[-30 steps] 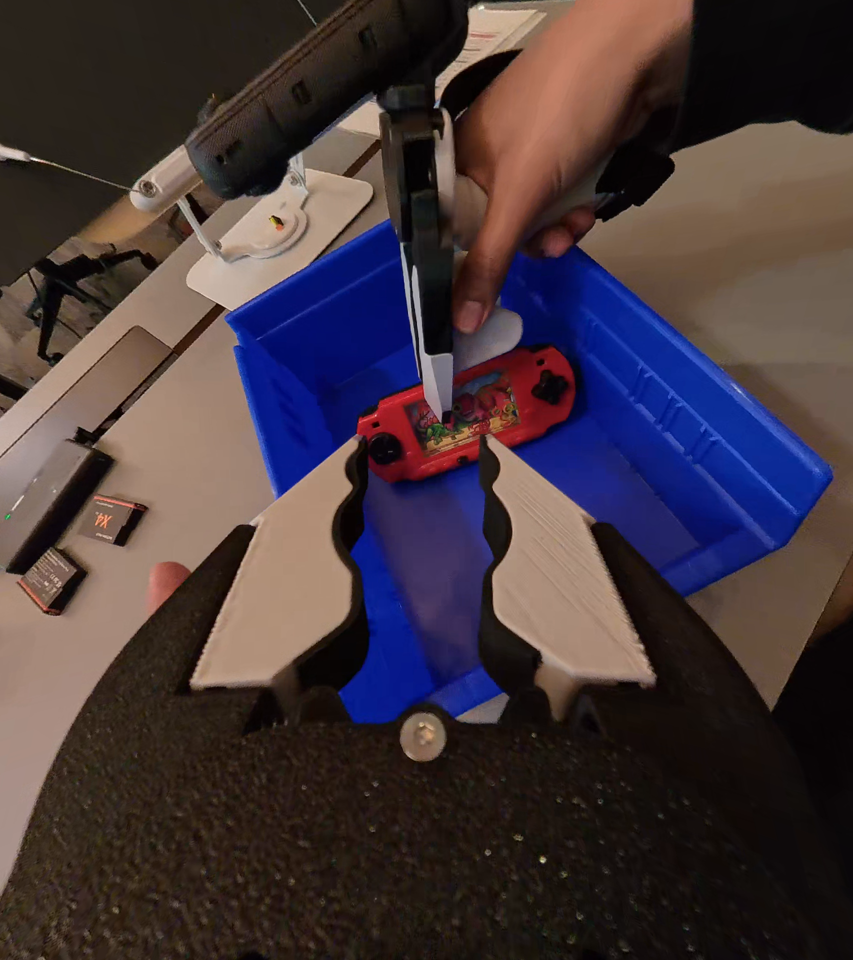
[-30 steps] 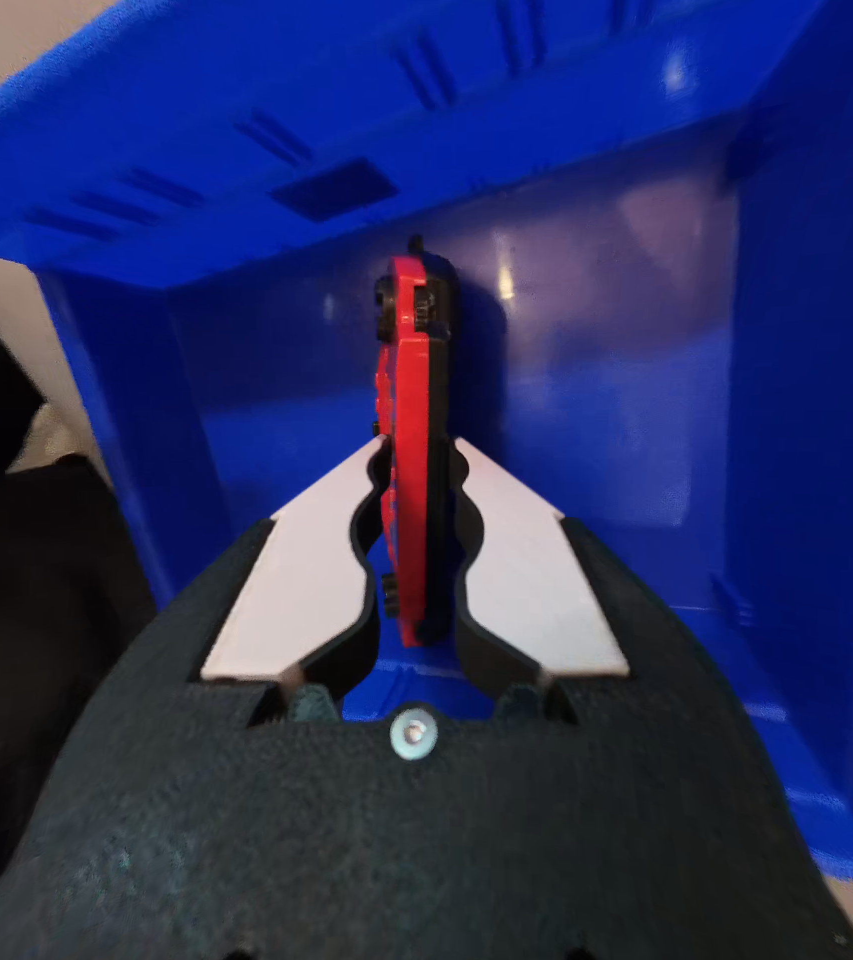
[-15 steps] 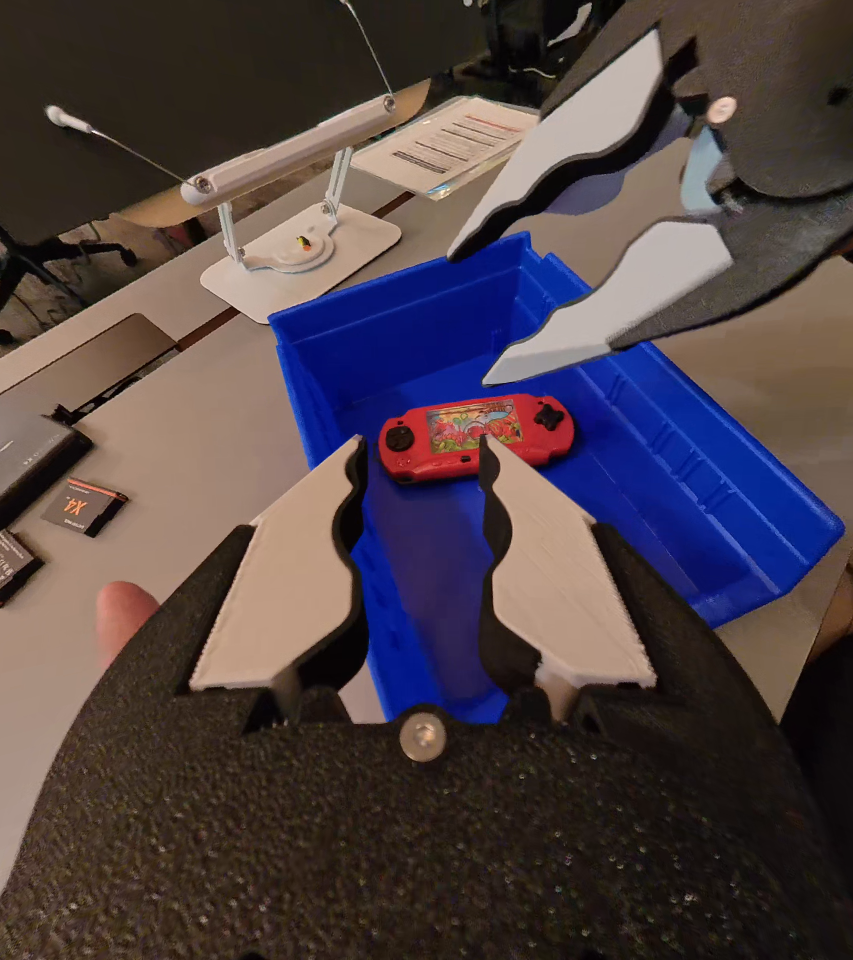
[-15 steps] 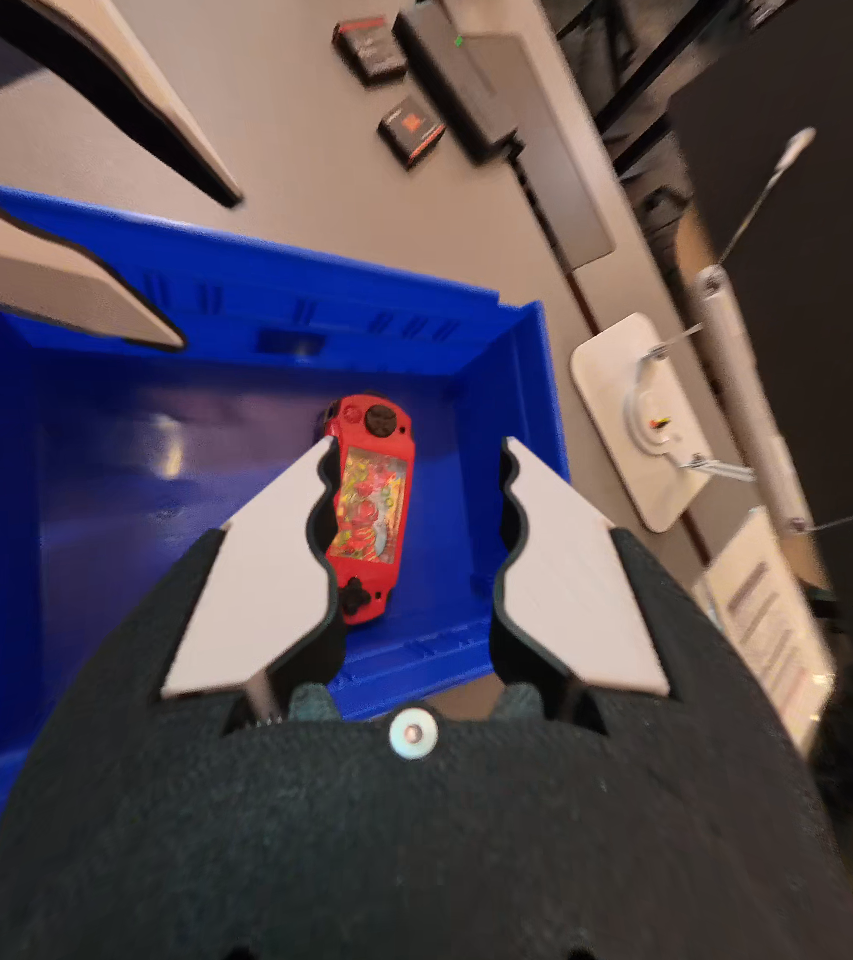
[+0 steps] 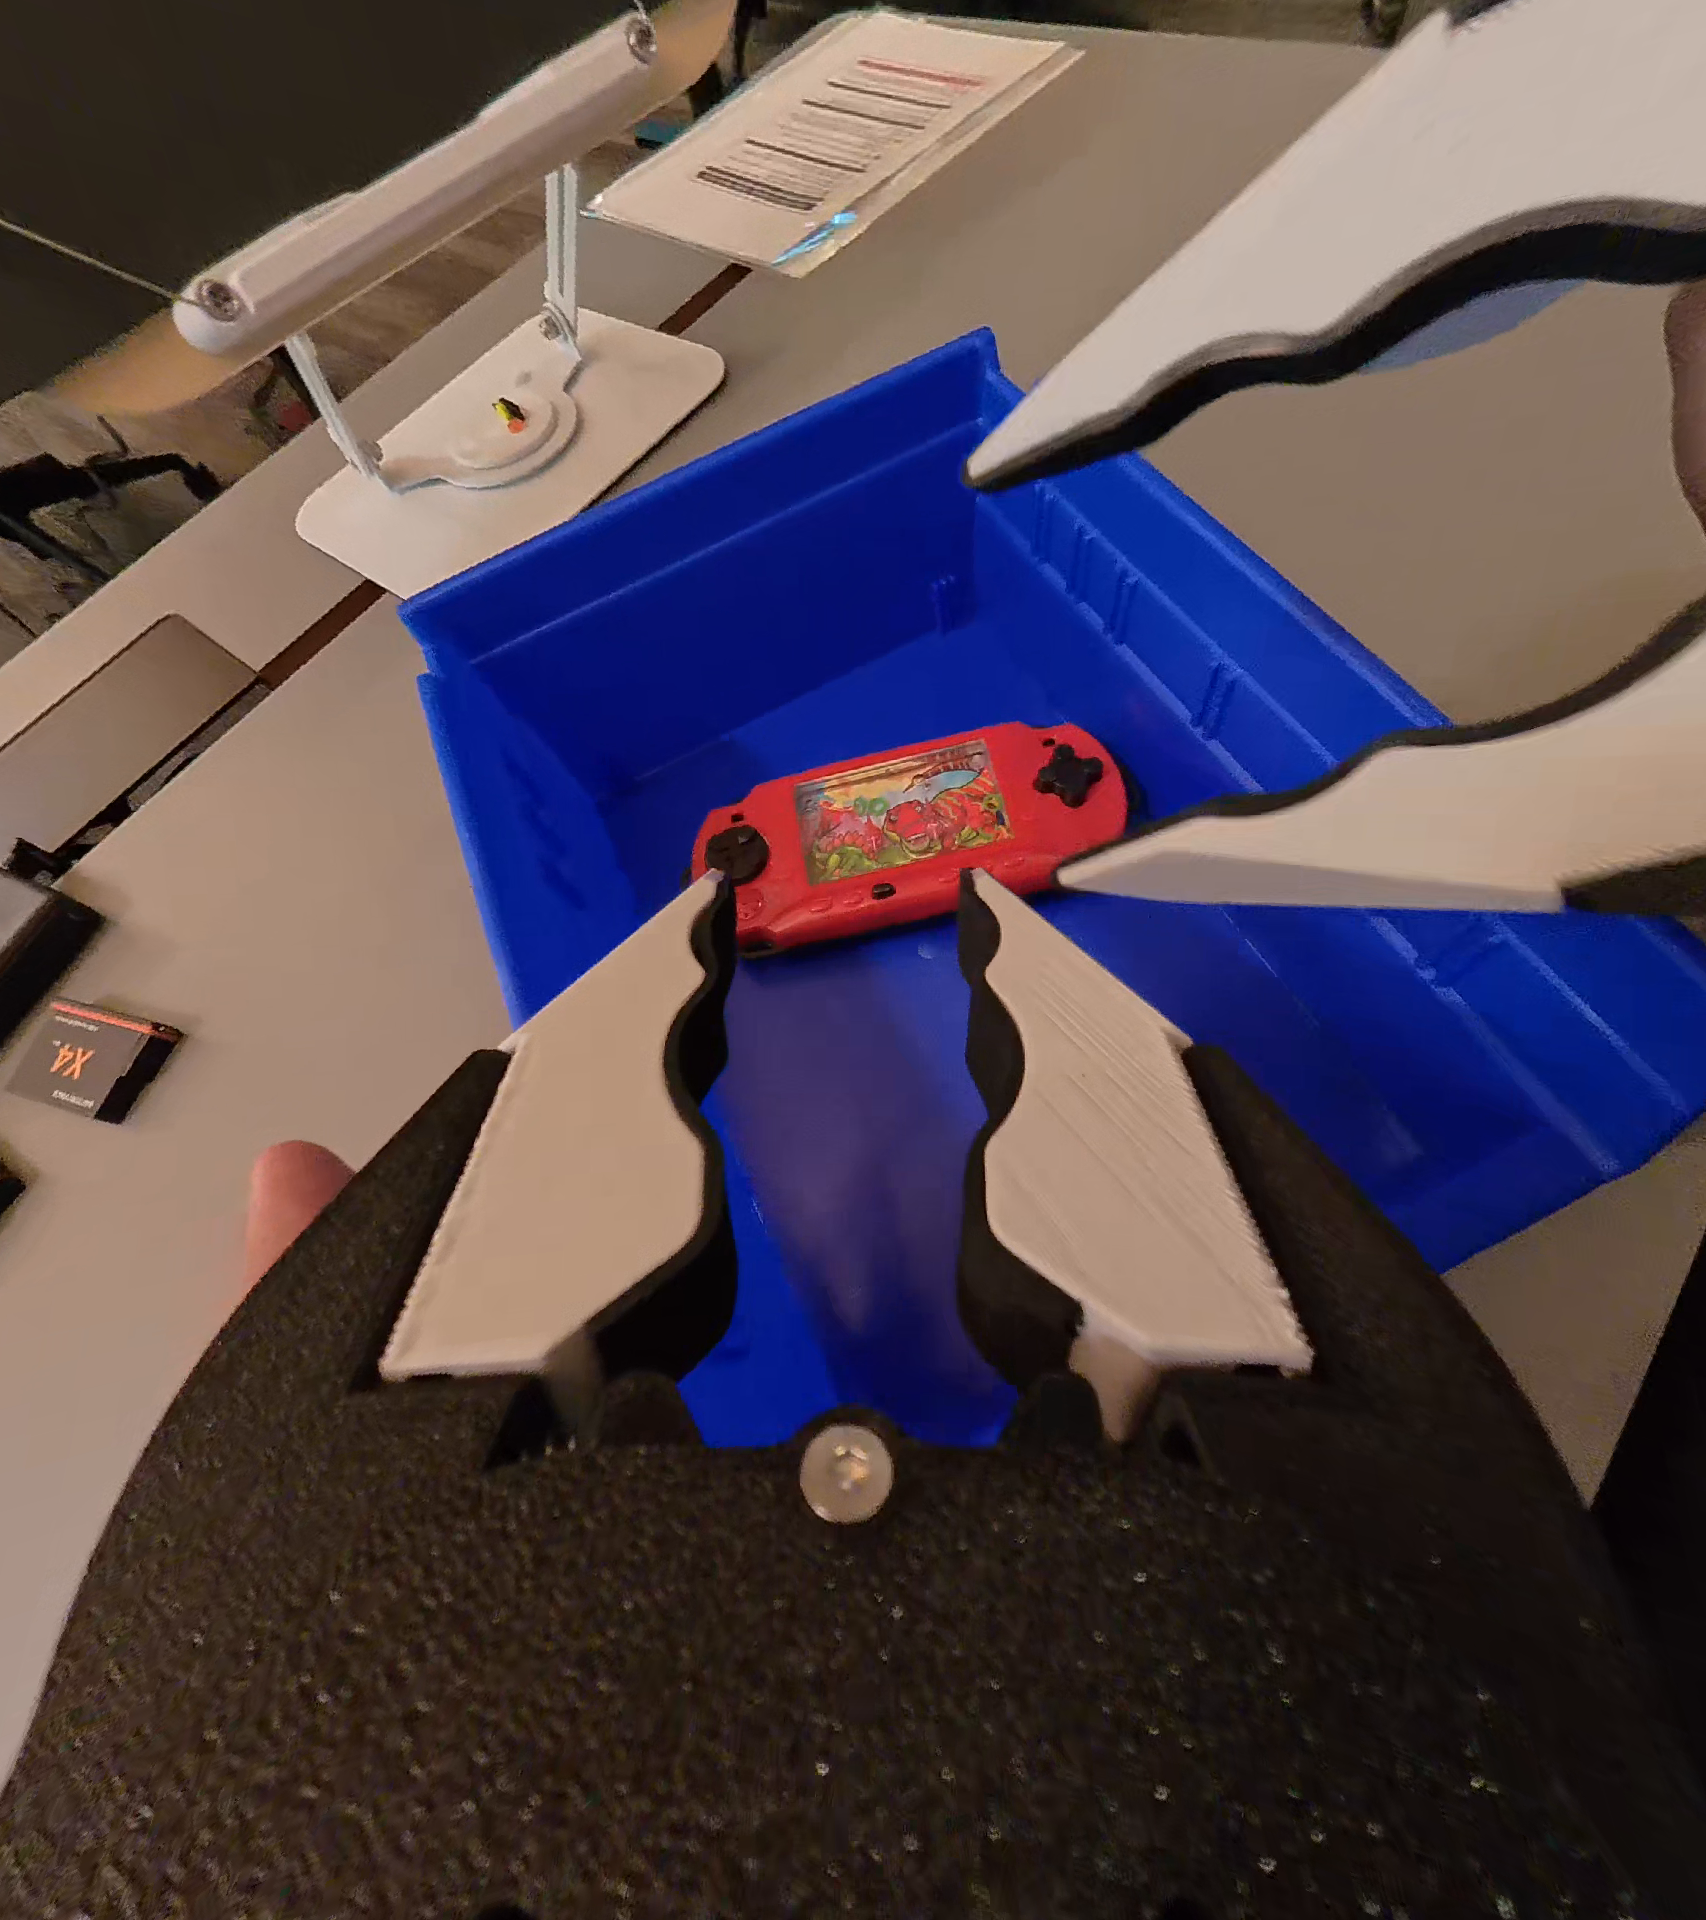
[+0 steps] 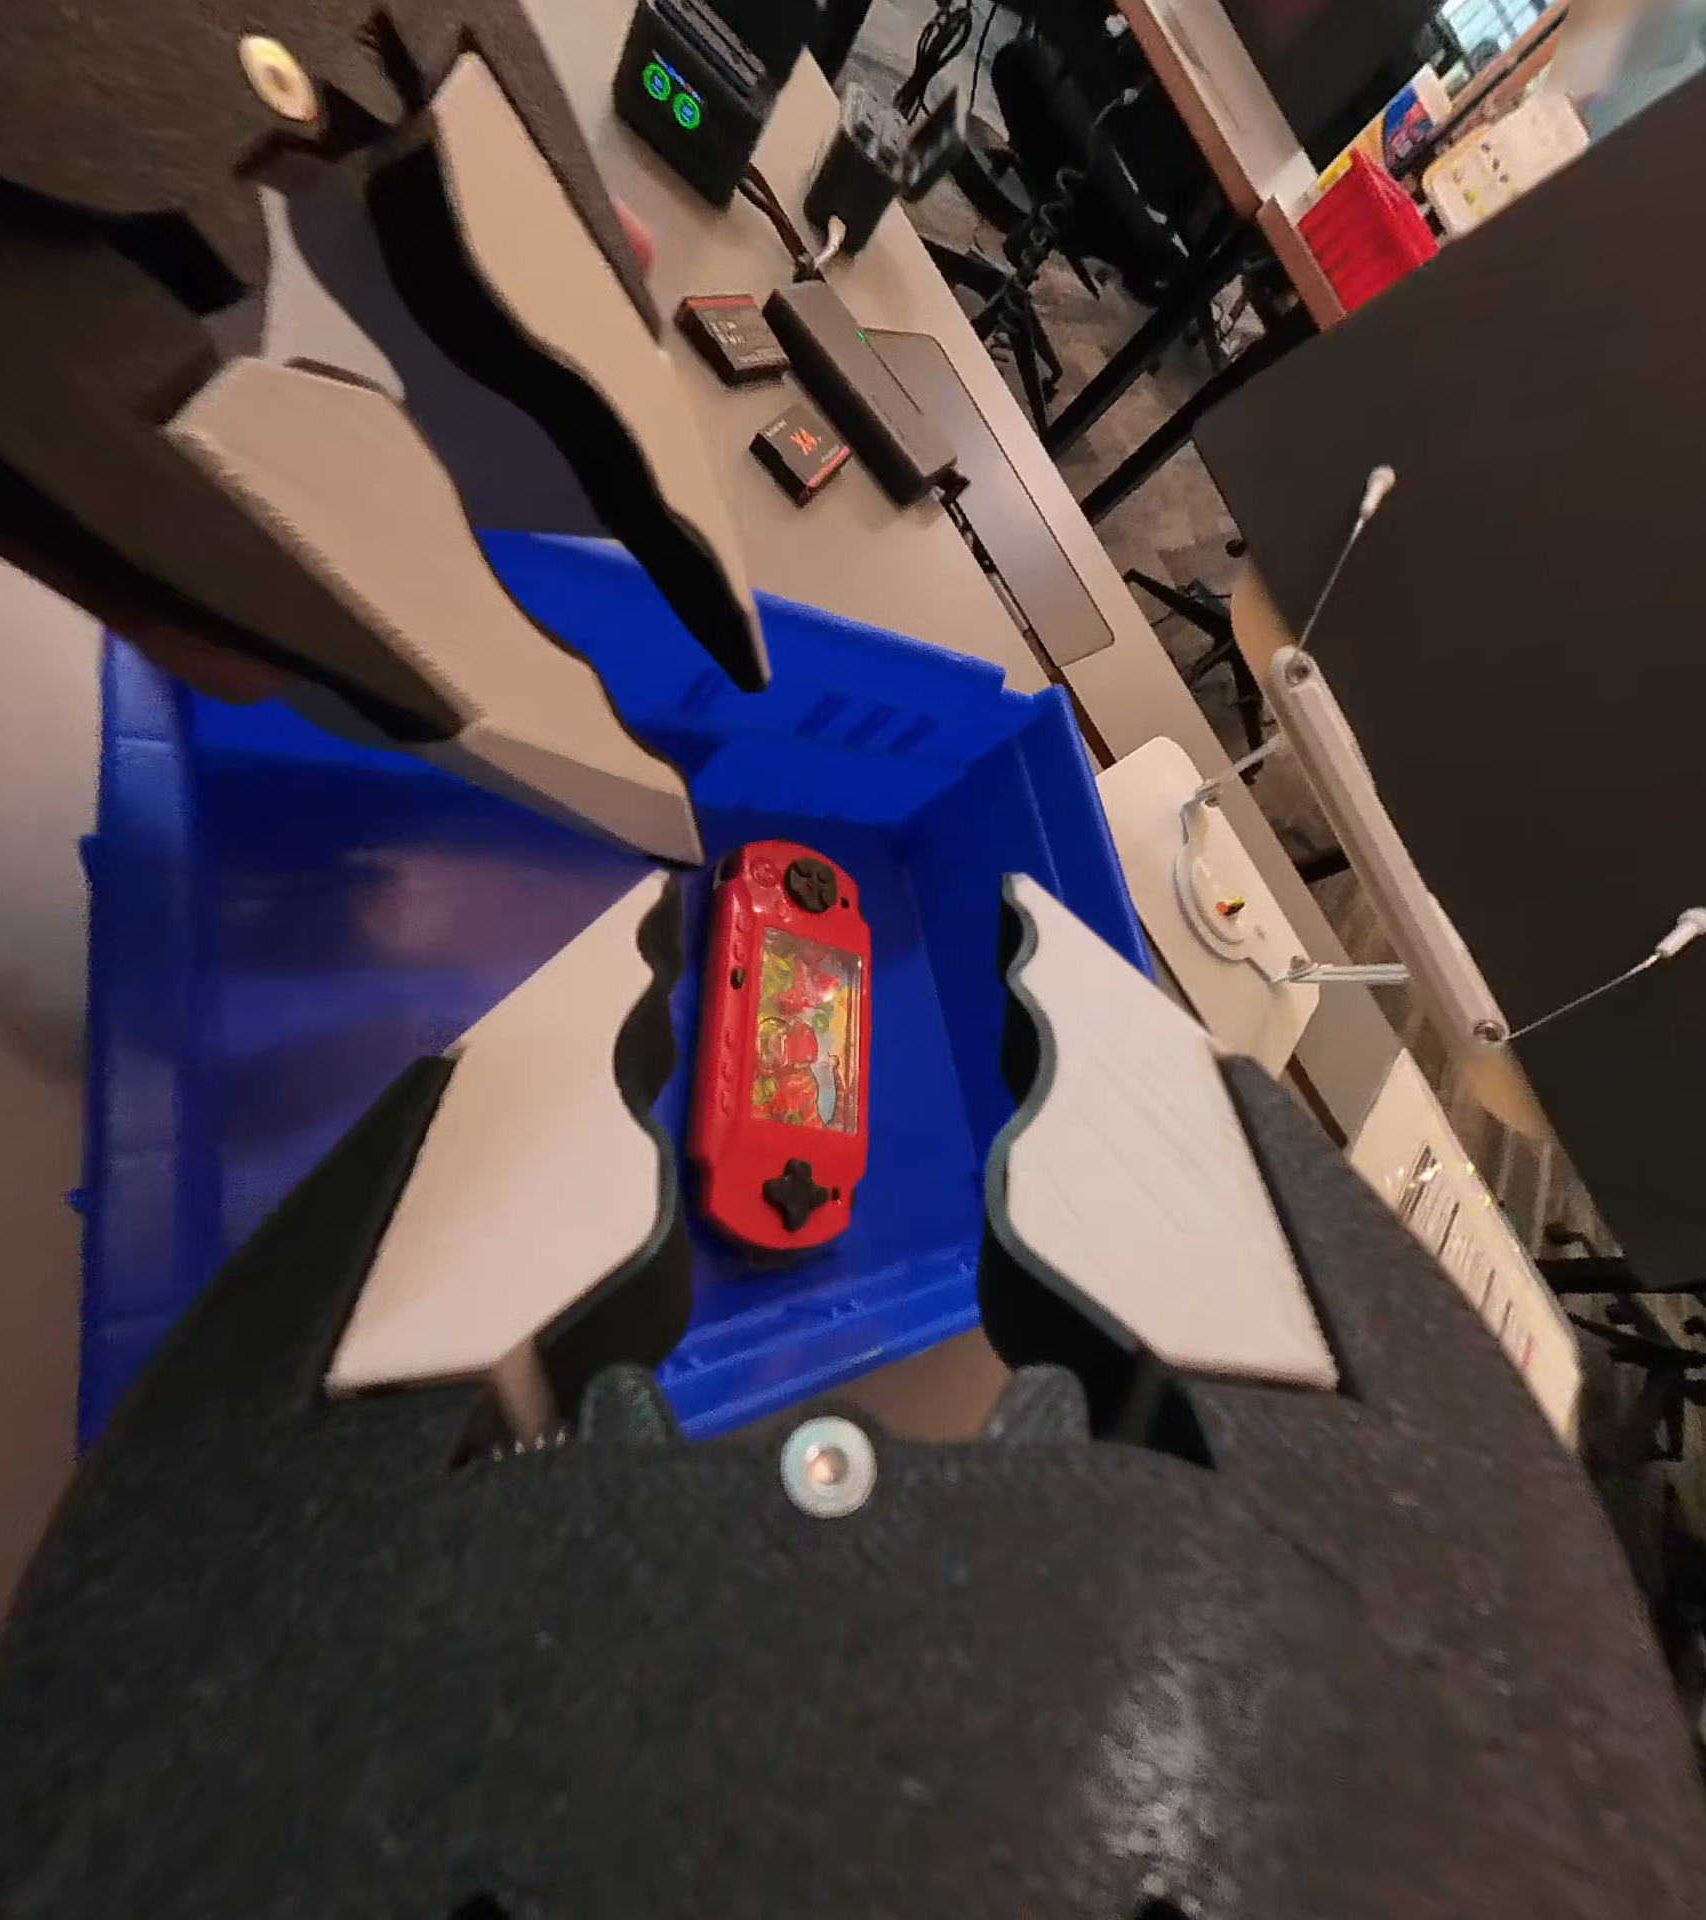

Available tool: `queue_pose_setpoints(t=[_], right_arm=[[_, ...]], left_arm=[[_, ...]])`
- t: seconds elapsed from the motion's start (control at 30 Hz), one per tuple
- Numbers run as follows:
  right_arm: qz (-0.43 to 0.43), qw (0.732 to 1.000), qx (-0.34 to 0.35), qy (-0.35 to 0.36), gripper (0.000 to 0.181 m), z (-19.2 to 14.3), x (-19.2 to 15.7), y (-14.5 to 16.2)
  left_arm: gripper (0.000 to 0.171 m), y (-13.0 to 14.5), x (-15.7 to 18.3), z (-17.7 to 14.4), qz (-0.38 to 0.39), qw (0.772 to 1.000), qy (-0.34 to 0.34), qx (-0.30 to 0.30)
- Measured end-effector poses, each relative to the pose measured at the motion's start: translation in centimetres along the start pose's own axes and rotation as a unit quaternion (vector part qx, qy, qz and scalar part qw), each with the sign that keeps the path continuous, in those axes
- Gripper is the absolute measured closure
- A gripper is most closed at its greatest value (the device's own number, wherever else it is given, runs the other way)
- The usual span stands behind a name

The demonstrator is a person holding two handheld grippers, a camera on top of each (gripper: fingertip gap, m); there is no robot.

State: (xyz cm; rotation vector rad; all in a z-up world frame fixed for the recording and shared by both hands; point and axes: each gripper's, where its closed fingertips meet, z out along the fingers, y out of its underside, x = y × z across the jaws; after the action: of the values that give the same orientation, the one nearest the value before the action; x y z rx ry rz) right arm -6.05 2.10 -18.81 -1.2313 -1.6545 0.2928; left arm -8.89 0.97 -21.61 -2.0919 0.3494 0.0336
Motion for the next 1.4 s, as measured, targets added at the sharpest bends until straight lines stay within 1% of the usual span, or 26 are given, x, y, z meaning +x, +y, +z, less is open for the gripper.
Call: queue_pose_setpoints(t=[0.2,0.27,0.47,0.6,0.67,0.73,0.8,0.87,0.93,1.03,1.1,1.13,1.2,1.33,1.4], right_arm=[[0.023,1.0,-0.004,-0.005,0.122,1.2,0.8,1.2],[0.026,1.0,-0.009,-0.007,0.122,1.5,0.8,1.5],[0.033,0.999,-0.013,0.003,0.121,2.0,1.1,2.0],[0.039,0.999,-0.016,0.021,0.12,1.5,1.7,2.3],[0.06,0.997,-0.017,0.044,0.12,0.8,2.9,2.8],[0.095,0.994,-0.014,0.044,0.12,0.0,3.5,3.0],[0.118,0.993,-0.009,0.019,0.121,-0.5,2.9,2.9],[0.121,0.993,-0.013,0.009,0.121,-0.6,2.3,2.9],[0.117,0.993,-0.022,0.013,0.12,-0.4,1.6,3.1],[0.125,0.992,-0.034,-0.008,0.121,0.1,-0.4,3.3],[0.132,0.99,-0.039,-0.041,0.124,0.2,-2.3,3.3],[0.137,0.988,-0.038,-0.06,0.128,0.1,-3.3,3.1],[0.146,0.985,-0.03,-0.087,0.128,-0.1,-4.8,2.6],[0.139,0.985,-0.014,-0.102,0.129,-0.7,-6.1,1.4],[0.139,0.982,-0.003,-0.125,0.128,-1.0,-7.4,0.6]], left_arm=[[0.129,0.1,0.5,0.9,0.005,1.0,-0.001,-0.008],[0.129,0.2,0.8,1.1,0.001,1.0,0.01,-0.009],[0.129,0.7,0.3,1.5,0.0,1.0,0.0,-0.019],[0.129,-0.2,-1.1,-0.3,-0.03,0.999,-0.022,-0.001],[0.129,-1.0,-2.2,-2.0,-0.055,0.998,-0.03,0.025],[0.129,-1.7,-3.4,-3.5,-0.072,0.995,-0.04,0.053],[0.129,-1.5,-4.4,-4.3,-0.079,0.994,-0.054,0.055],[0.129,-0.6,-5.1,-4.1,-0.079,0.994,-0.069,0.036],[0.129,0.3,-5.2,-3.4,-0.082,0.994,-0.064,0.014],[0.129,1.2,-5.3,-2.6,-0.08,0.995,-0.068,-0.009],[0.129,1.7,-5.5,-2.2,-0.085,0.994,-0.071,-0.018],[0.129,1.9,-5.7,-2.1,-0.088,0.993,-0.074,-0.019],[0.129,2.1,-6.1,-1.9,-0.093,0.992,-0.078,-0.02],[0.129,3.0,-6.5,-1.6,-0.091,0.992,-0.084,-0.038],[0.129,3.4,-6.4,-1.5,-0.092,0.992,-0.077,-0.047]])
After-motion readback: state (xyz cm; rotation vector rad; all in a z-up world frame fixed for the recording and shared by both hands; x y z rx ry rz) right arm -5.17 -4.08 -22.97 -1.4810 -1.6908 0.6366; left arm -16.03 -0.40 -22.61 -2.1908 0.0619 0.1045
